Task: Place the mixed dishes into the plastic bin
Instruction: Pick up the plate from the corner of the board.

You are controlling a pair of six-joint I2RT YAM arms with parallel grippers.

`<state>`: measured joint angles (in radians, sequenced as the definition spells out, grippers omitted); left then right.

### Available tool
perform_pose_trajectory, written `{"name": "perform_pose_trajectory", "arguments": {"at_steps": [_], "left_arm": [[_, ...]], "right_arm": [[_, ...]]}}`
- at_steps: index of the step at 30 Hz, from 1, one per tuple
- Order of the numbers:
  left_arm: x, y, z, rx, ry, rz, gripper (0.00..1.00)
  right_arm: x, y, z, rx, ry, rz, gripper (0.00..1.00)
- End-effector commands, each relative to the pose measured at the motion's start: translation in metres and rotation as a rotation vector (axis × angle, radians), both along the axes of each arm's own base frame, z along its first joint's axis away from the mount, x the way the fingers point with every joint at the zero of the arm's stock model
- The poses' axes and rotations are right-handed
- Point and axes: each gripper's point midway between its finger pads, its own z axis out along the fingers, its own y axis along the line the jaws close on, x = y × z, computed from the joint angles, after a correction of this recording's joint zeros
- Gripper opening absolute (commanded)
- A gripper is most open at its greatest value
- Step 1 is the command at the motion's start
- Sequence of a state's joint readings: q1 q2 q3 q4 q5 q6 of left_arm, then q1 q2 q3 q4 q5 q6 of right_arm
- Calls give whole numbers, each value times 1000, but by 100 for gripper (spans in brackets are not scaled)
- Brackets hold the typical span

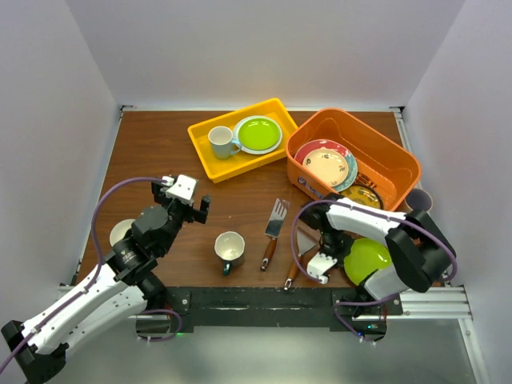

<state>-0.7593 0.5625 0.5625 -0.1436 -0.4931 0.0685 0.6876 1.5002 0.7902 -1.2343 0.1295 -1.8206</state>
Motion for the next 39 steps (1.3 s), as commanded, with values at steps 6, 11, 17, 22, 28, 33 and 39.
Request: {"name": "perform_pose_trajectory", "arguments": {"at_steps": [6,11,17,22,28,33,39], "left_arm": [[2,-1,9,-23,-33,-1,100],[2,0,9,-20,-33,1,100],[3,1,8,-19,-32,4,100],[2,1,8,-19,-30,5,100],[2,1,8,-19,-32,4,100],[2,1,9,-20,-33,4,100],[2,0,8,-21,-31,3,100]], "right_arm": [[-13,57,35,271,92,-88,0],[-19,75,52,366,119,-129,0],[-23,96,80,489,125,-181,0],[-24,110,102,584,98,-246,0],[-18,129,136,734,84,-355,0],[-6,138,164,865,86,-487,0],[16,148,200,1024,103,-674,0]]}}
